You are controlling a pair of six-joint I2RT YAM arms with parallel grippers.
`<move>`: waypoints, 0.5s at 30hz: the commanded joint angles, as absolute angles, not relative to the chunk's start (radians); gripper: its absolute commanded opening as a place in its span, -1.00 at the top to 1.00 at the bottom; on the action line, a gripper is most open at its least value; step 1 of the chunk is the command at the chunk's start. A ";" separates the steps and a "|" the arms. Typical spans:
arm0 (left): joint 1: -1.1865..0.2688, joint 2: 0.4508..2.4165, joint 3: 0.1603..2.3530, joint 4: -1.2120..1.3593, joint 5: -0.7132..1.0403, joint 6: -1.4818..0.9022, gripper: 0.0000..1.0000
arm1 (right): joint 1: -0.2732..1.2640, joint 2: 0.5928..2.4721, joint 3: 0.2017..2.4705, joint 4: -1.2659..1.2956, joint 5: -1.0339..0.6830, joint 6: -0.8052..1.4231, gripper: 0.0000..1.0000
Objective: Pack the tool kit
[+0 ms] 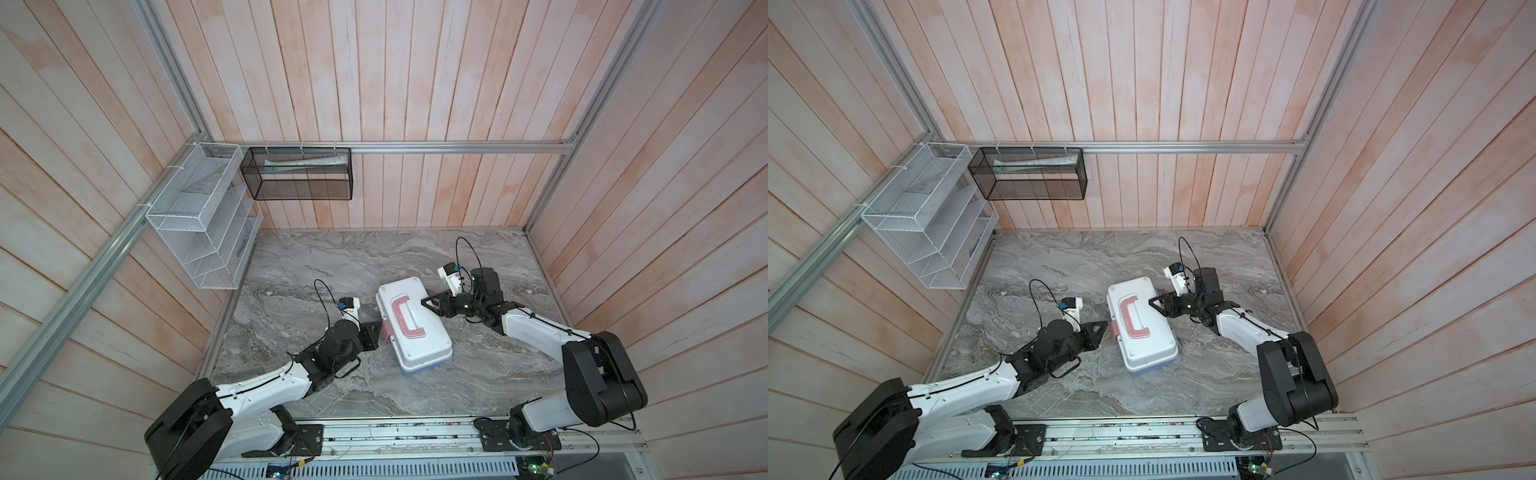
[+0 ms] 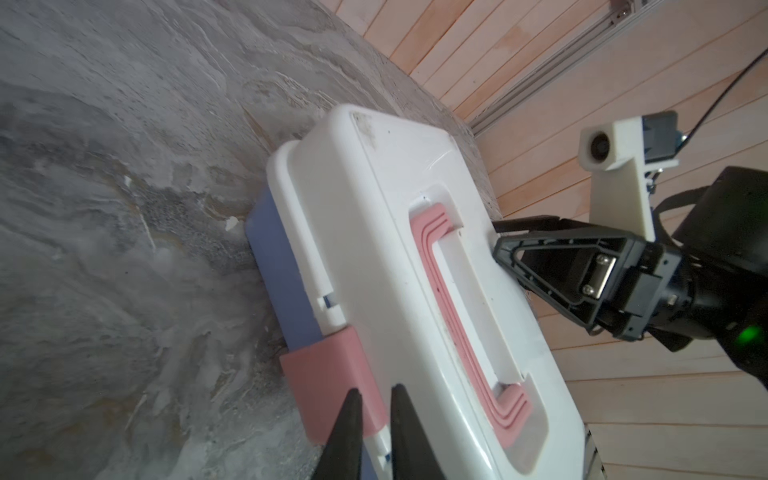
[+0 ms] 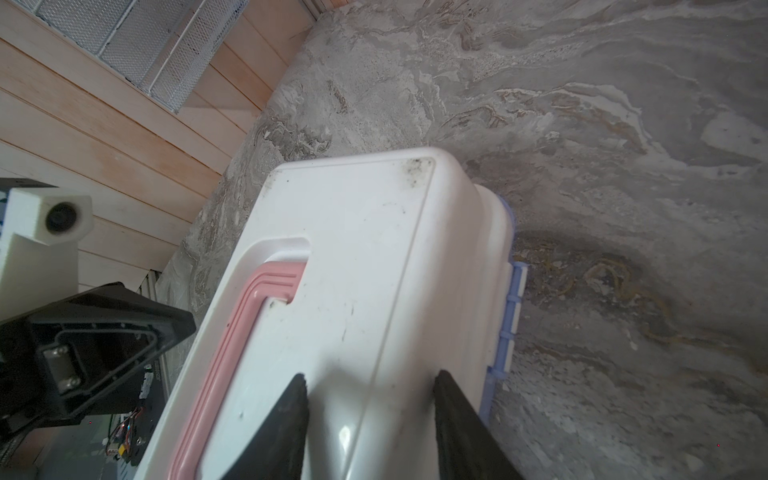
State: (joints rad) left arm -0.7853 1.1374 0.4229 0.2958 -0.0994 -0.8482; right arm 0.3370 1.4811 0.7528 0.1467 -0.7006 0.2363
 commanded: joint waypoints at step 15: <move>-0.749 1.391 0.533 0.241 0.074 -0.733 1.00 | 0.351 1.490 0.706 0.061 -0.663 0.234 0.21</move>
State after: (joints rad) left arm -0.7490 1.3735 0.4969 0.2153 0.0128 -0.7658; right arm 0.3370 1.4761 0.7498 0.1608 -0.6823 0.2508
